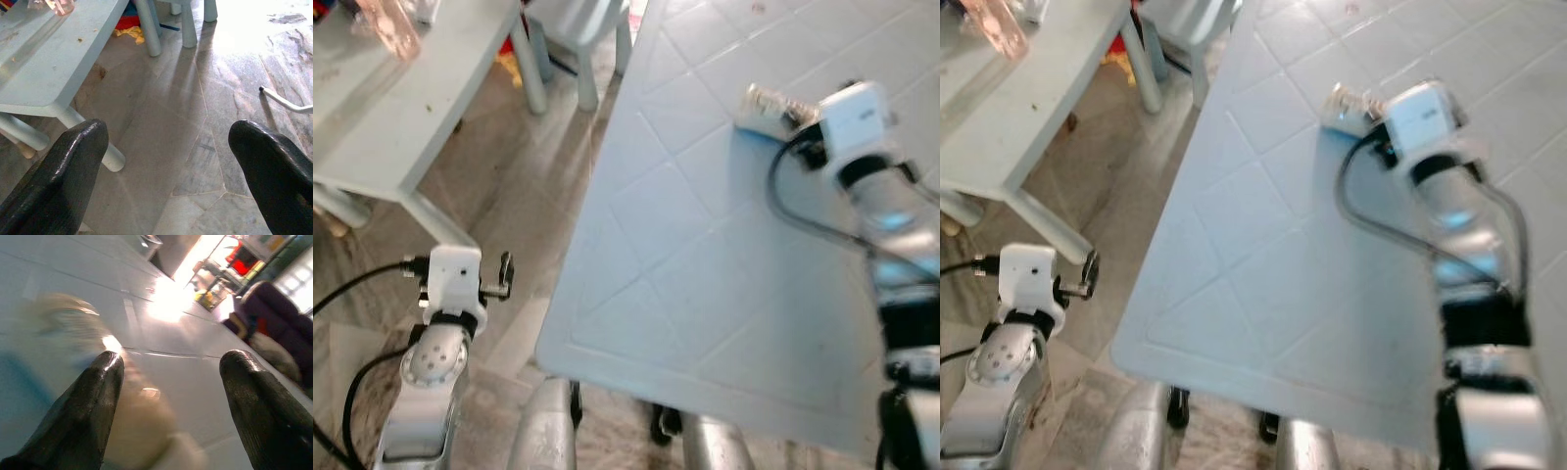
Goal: Restocking fridge
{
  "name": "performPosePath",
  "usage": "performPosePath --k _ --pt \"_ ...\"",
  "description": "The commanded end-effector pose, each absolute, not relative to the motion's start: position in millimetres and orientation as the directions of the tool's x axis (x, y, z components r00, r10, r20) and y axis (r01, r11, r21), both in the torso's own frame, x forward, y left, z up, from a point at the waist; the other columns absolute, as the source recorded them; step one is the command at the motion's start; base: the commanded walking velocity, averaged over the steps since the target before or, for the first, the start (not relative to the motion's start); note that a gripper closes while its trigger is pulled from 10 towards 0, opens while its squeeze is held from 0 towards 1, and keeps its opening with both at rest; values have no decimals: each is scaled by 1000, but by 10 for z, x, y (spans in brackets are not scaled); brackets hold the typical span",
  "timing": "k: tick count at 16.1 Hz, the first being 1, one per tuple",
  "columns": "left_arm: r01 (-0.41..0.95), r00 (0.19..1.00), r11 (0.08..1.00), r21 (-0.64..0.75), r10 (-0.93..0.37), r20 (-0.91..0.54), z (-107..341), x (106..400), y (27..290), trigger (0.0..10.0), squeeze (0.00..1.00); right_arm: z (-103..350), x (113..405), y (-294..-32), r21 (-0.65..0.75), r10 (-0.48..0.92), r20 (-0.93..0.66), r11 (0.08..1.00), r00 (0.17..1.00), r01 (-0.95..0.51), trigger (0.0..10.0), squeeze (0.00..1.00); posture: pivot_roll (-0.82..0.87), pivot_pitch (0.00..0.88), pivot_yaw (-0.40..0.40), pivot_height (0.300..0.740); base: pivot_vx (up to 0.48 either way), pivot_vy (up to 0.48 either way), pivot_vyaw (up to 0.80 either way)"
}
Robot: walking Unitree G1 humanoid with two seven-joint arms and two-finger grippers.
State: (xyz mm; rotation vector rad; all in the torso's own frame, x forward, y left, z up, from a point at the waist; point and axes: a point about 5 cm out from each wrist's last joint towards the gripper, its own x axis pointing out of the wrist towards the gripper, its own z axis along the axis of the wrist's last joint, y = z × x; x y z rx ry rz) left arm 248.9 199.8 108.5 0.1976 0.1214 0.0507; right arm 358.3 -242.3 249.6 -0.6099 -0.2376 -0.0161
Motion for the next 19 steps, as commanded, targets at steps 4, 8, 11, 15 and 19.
performPosePath --k 4,8,11,15,19 --pt "-35 986 976 217 69 -152 1015 2408 2045 10000 0 2487 3719 -2770 -461 -32 200 879 979 123 10000 0 188 289 29 740 0 0 0" --pt "-25 986 974 227 61 -153 1029 2416 2060 10000 0 2181 3789 -2634 -193 161 64 970 985 -146 10000 0 203 291 34 740 0 0 0" --pt "-30 986 973 227 66 -152 1027 2416 2060 10000 0 2006 3670 -2280 -204 378 23 908 926 -366 10000 0 196 290 28 740 0 0 0" --pt "-25 987 975 219 59 -152 1011 2442 2031 10000 0 1860 3376 -1957 -182 526 -29 833 850 -522 10000 0 175 280 19 740 0 0 0" --pt "-24 988 977 213 55 -145 1018 2478 2017 10000 0 1764 3151 -1752 -144 566 -67 810 822 -569 10000 0 170 278 17 740 0 0 0"
